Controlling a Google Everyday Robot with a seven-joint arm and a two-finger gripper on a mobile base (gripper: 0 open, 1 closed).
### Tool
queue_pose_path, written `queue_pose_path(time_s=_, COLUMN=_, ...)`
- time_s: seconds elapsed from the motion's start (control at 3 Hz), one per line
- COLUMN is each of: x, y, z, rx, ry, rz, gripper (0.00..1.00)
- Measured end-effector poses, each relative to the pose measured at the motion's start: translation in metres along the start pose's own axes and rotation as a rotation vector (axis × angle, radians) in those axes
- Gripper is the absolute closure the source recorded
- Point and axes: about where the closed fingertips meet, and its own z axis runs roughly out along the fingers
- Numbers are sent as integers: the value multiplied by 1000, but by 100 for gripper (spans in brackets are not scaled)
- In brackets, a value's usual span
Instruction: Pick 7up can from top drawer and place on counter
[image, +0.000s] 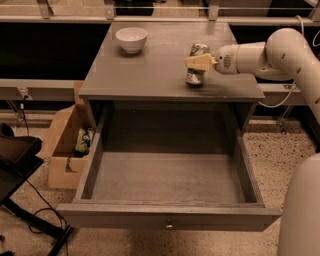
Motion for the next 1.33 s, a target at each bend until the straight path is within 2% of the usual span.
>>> queue_pose_path(time_s=0.67, x=-1, y=2, z=3, rx=-5, ry=2, rz=1, gripper=12)
queue_pose_path(time_s=1.0, x=0, y=3, z=6, rx=-9, ry=3, rz=1, gripper=0)
queue_pose_path(time_s=1.33, x=0, y=3, z=6, rx=-9, ry=3, rz=1, gripper=0)
